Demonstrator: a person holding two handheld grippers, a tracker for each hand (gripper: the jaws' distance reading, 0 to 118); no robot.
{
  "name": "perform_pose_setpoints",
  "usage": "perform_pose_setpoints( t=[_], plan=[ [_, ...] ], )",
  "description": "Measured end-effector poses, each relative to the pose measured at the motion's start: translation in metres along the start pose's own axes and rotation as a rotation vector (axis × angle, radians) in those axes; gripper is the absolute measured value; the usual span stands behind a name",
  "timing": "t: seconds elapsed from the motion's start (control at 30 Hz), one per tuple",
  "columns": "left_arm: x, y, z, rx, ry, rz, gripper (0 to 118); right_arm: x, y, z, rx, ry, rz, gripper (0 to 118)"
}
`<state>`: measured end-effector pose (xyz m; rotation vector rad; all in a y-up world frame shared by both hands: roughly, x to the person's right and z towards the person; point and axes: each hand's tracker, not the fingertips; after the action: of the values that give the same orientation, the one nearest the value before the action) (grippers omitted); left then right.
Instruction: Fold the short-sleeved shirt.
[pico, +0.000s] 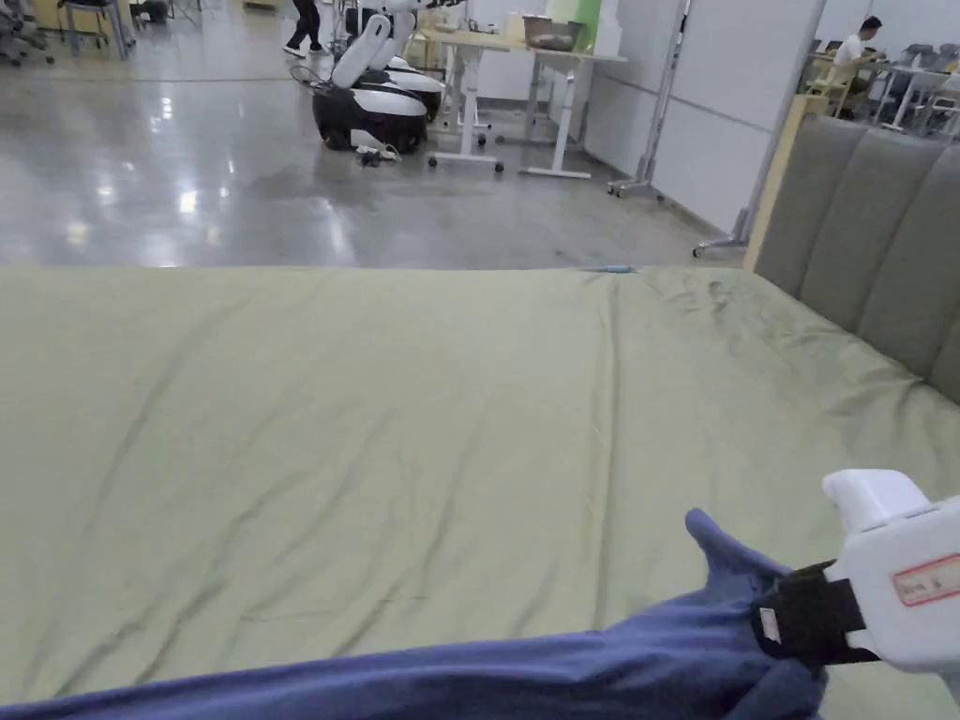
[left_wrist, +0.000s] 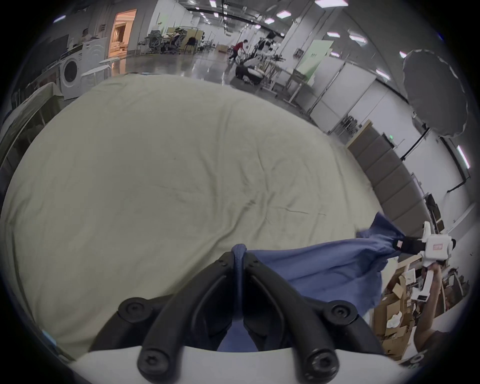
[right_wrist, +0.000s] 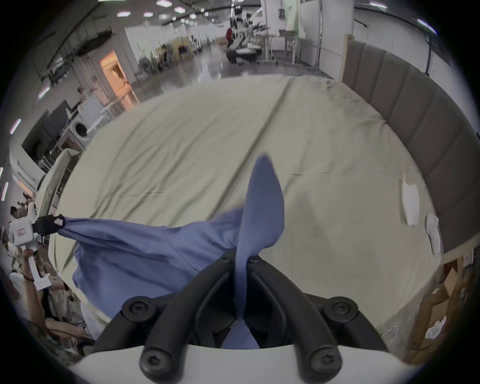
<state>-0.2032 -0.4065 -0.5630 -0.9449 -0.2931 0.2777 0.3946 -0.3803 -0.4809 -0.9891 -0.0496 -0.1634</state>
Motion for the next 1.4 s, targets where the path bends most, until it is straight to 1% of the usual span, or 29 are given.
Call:
perform_pose_setpoints(
  t=[0.1, 0.17, 0.23, 0.3, 0.4, 0.47, 0.53, 0.57, 0.63, 0.7, 0.77, 0.8, 0.83, 0.87, 0.9, 0.93, 0.97, 1.0, 1.03, 1.07, 1.1, 1.13, 1.17, 1.2, 1.23, 1.27, 1.33, 1.37, 1.4],
  plan=[
    [-0.005, -0.030, 0.038, 0.009, 0.008, 0.008, 6, 0.002, -0.043, 0.038, 0.021, 0.006, -0.037, 6],
    [-0.010, -0.054, 0.049, -0.007, 0.017, 0.026, 6, 0.000, -0.072, 0.049, 0.010, 0.020, -0.066, 6],
    [-0.014, -0.080, 0.047, -0.065, 0.037, 0.039, 7, -0.004, -0.100, 0.051, -0.010, 0.015, -0.073, 6],
    [-0.019, -0.104, 0.036, -0.121, 0.063, 0.044, 7, -0.004, -0.122, 0.041, -0.046, -0.004, -0.083, 6],
    [-0.032, -0.130, 0.005, -0.207, 0.097, 0.095, 7, -0.003, -0.145, 0.013, -0.116, -0.043, -0.114, 6],
    [-0.036, -0.140, -0.012, -0.222, 0.104, 0.078, 6, 0.002, -0.152, -0.010, -0.144, -0.064, -0.129, 6],
    [-0.036, -0.145, -0.015, -0.198, 0.100, 0.073, 6, 0.002, -0.161, -0.028, -0.179, -0.082, -0.144, 6],
    [-0.035, -0.143, -0.014, -0.188, 0.098, 0.073, 6, 0.007, -0.163, -0.038, -0.178, -0.085, -0.146, 6],
    [-0.037, -0.144, -0.014, -0.182, 0.097, 0.085, 6, 0.006, -0.164, -0.038, -0.147, -0.091, -0.164, 6],
    [-0.039, -0.148, -0.015, -0.165, 0.088, 0.104, 6, 0.007, -0.164, -0.038, -0.143, -0.094, -0.183, 9],
    [-0.046, -0.153, -0.014, -0.087, 0.024, 0.161, 10, 0.009, -0.169, -0.040, -0.096, -0.078, -0.208, 14],
    [-0.051, -0.156, -0.012, -0.059, -0.006, 0.201, 21, 0.011, -0.171, -0.038, -0.073, -0.057, -0.224, 26],
    [-0.057, -0.158, -0.005, -0.035, -0.046, 0.281, 36, 0.017, -0.171, -0.030, -0.067, -0.025, -0.264, 41],
    [-0.062, -0.159, 0.004, -0.009, -0.102, 0.379, 43, 0.024, -0.169, -0.018, -0.061, 0.024, -0.324, 41],
    [-0.065, -0.159, 0.019, 0.020, -0.140, 0.449, 51, 0.030, -0.167, 0.000, -0.018, 0.100, -0.412, 47],
    [-0.067, -0.158, 0.032, 0.050, -0.161, 0.476, 61, 0.032, -0.166, 0.018, 0.029, 0.147, -0.447, 54],
    [-0.068, -0.157, 0.049, 0.081, -0.160, 0.467, 86, 0.029, -0.166, 0.041, 0.098, 0.152, -0.435, 72],
    [-0.068, -0.154, 0.069, 0.138, -0.153, 0.415, 89, 0.026, -0.164, 0.061, 0.167, 0.114, -0.369, 91],
    [-0.067, -0.152, 0.082, 0.160, -0.114, 0.368, 89, 0.022, -0.162, 0.074, 0.200, 0.071, -0.317, 99],
    [-0.063, -0.152, 0.097, 0.190, -0.039, 0.304, 87, 0.017, -0.161, 0.086, 0.220, 0.017, -0.270, 99],
    [-0.060, -0.152, 0.108, 0.211, 0.029, 0.249, 63, 0.008, -0.162, 0.094, 0.195, -0.025, -0.239, 90],
    [-0.057, -0.151, 0.112, 0.192, 0.087, 0.235, 20, 0.003, -0.162, 0.098, 0.168, -0.042, -0.214, 58],
    [-0.058, -0.152, 0.112, 0.181, 0.138, 0.254, 0, -0.004, -0.163, 0.097, 0.145, -0.037, -0.191, 2],
    [-0.064, -0.154, 0.109, 0.165, 0.109, 0.286, 0, -0.008, -0.170, 0.091, 0.161, 0.003, -0.213, 2],
    [-0.070, -0.156, 0.106, 0.128, 0.044, 0.311, 0, -0.013, -0.171, 0.085, 0.125, 0.035, -0.203, 2],
    [-0.075, -0.158, 0.101, 0.120, 0.001, 0.347, 0, -0.018, -0.173, 0.079, 0.093, 0.102, -0.198, 2],
    [-0.087, -0.159, 0.088, 0.122, -0.022, 0.397, 0, -0.024, -0.176, 0.068, 0.103, 0.202, -0.239, 2],
    [-0.094, -0.159, 0.079, 0.117, -0.055, 0.422, 0, -0.021, -0.173, 0.065, 0.080, 0.254, -0.260, 2],
    [-0.102, -0.159, 0.071, 0.129, -0.104, 0.457, 0, -0.023, -0.171, 0.060, 0.067, 0.278, -0.269, 2]
  ],
)
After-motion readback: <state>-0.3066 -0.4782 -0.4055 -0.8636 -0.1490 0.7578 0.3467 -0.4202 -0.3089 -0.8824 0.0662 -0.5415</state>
